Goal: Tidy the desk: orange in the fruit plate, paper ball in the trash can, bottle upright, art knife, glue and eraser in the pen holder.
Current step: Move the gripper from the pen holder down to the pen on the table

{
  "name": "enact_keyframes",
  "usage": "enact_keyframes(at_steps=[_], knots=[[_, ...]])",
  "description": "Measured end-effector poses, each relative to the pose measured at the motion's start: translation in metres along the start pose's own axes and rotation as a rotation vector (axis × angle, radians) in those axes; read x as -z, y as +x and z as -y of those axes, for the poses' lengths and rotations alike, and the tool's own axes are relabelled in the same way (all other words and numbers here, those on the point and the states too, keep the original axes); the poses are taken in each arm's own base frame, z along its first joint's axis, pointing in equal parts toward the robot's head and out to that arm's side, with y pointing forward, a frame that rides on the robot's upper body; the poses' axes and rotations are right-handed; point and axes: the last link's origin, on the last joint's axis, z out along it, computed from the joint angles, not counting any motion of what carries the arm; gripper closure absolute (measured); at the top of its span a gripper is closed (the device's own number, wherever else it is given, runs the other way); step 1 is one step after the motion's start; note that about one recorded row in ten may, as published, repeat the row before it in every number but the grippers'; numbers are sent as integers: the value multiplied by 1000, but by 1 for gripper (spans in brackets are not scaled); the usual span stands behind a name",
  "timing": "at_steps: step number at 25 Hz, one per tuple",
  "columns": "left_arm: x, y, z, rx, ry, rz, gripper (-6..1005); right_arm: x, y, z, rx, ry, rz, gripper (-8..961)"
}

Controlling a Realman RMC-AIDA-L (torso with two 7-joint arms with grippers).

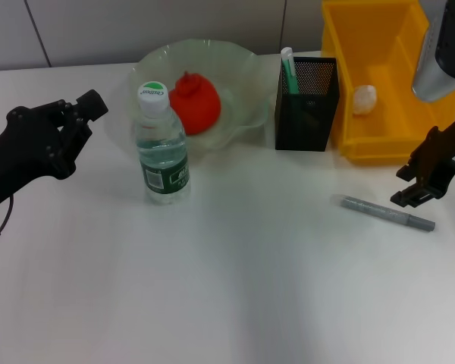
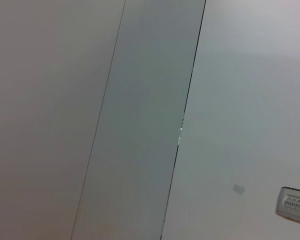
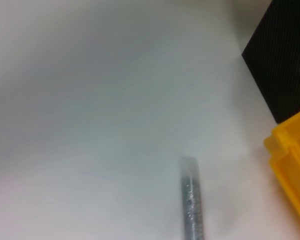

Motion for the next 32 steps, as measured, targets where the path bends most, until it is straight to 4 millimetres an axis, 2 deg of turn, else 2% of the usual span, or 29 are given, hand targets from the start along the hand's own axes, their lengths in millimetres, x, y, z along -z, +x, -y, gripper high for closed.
enact_keyframes(at_steps=[16,32], knots=[[0,0,0,7,-1,-5,999,-18,-17,0,59,-9,-2,541],[2,0,1,4,5,-7,999,-34,-24,-2,64,-30,-18,554]])
